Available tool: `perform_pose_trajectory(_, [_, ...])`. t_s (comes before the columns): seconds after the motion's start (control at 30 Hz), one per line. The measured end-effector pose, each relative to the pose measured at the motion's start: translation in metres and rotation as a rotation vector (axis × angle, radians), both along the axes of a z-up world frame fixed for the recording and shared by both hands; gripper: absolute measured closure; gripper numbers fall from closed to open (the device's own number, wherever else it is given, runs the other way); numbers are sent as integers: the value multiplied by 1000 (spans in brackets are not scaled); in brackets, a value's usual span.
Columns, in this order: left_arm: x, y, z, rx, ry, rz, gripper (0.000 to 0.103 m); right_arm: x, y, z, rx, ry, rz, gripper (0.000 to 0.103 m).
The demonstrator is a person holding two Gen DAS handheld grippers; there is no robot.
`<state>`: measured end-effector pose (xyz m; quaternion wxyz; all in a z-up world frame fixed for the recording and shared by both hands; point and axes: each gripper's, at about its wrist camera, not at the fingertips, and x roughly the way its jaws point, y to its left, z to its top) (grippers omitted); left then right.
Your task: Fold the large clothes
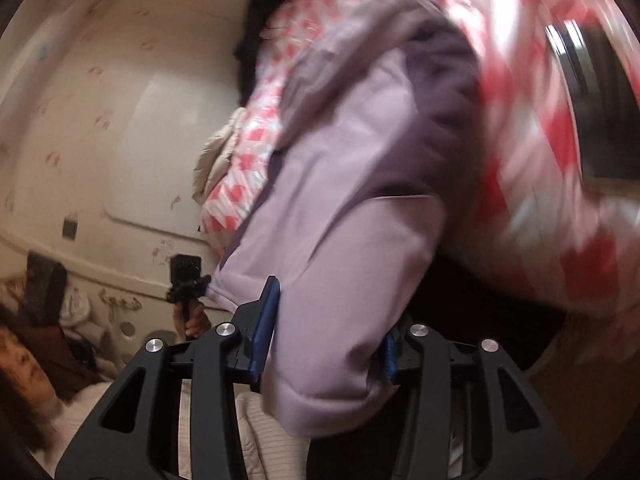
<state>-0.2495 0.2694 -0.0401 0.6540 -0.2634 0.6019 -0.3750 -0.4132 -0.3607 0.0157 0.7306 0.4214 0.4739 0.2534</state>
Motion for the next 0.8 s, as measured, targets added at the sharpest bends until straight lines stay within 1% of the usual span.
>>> perform_pose_trajectory(0.03, [2,8,-10,-19,26,31,27,-1,-7,-10,41,9,-29,59])
perform_pose_trajectory(0.1, [5,23,-17,-75,30,97,10,-1,-18,-18,124,-4,-60,51])
perform_pose_trajectory(0.13, [7,28,-18,-103,24,117,7,0,-19,-19,135,-6,-57,43])
perform_pose_trajectory(0.17, [11,31,-19,-131,22,129,7,4,-19,-19,132,-3,-44,37])
perform_pose_trajectory(0.2, [15,30,-21,-144,30,130,7,8,-17,-20,116,2,-30,35])
perform_pose_trajectory(0.27, [21,21,-26,-132,46,109,7,13,-10,-20,111,13,-7,31])
perform_pose_trajectory(0.33, [26,7,-32,-116,60,72,7,18,-4,-24,105,21,8,30])
perform_pose_trajectory(0.43, [23,-14,-37,-95,60,29,7,20,7,-35,86,42,26,30])
perform_pose_trajectory(0.47, [22,-18,-38,-90,61,24,7,19,10,-38,84,34,22,34])
perform_pose_trajectory(0.5, [18,-22,-35,-82,45,20,12,15,10,-39,86,17,19,42])
perform_pose_trajectory(0.53, [16,-24,-30,-71,15,20,18,13,10,-36,76,-13,11,63])
perform_pose_trajectory(0.57, [14,-25,-25,-83,-9,14,45,11,11,-34,54,-32,-2,75])
perform_pose_trajectory(0.6, [15,-25,-21,-98,-7,5,71,9,13,-32,48,-48,-11,78])
perform_pose_trajectory(0.63, [14,-24,-17,-91,-16,11,73,5,15,-29,41,-65,-18,81])
perform_pose_trajectory(0.67, [13,-22,-10,-87,-40,24,80,4,16,-26,28,-77,-23,83])
perform_pose_trajectory(0.7, [13,-23,-6,-90,-51,31,85,2,17,-21,23,-95,-31,84])
perform_pose_trajectory(0.77, [9,-22,11,-110,-94,46,87,-2,21,-6,41,-156,-38,86])
perform_pose_trajectory(0.8, [3,-21,27,-139,-140,41,87,-4,25,3,49,-185,-37,86])
